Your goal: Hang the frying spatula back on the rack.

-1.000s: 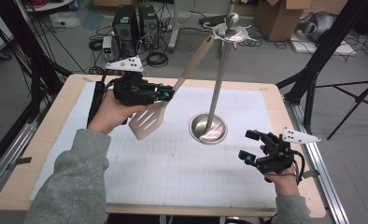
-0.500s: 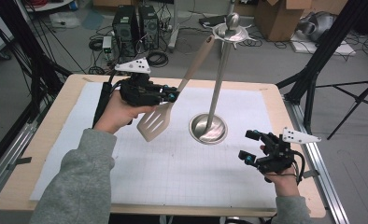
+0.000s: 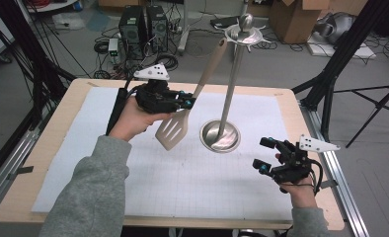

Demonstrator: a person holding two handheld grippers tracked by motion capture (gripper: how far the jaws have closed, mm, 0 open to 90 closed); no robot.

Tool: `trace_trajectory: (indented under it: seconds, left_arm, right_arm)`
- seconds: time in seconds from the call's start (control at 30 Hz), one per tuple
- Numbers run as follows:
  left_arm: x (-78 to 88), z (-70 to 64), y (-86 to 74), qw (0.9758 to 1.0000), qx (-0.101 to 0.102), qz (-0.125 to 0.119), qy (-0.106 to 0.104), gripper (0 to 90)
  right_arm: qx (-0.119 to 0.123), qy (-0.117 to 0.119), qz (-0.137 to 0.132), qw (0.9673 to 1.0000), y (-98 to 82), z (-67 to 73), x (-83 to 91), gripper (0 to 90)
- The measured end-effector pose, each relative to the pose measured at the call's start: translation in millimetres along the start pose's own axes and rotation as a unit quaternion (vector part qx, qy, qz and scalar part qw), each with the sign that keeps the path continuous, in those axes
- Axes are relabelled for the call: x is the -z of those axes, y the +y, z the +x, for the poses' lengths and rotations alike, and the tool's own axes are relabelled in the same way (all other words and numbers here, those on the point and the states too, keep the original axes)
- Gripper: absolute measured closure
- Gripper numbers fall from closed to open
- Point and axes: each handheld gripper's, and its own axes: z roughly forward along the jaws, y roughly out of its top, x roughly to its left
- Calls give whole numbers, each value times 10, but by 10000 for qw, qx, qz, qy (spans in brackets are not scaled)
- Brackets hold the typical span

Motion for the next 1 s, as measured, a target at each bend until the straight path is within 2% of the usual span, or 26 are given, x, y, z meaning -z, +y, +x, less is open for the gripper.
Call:
trace_trajectory:
  seconds: [0.47, 0.57, 1.0]
  left_arm:
    - [-171, -6, -13, 10000, -10, 3, 49, 774]
    - [-188, 0, -13, 9999, -66, 29, 71, 773]
    - [-288, -13, -14, 9999, -67, 12, 137, 773]
  right_arm:
    - [32, 3, -41, 10000, 3, 1, 4, 26]
    - [12, 4, -53, 10000, 4, 4, 6, 26]
    - [24, 5, -64, 10000, 4, 1, 16, 26]
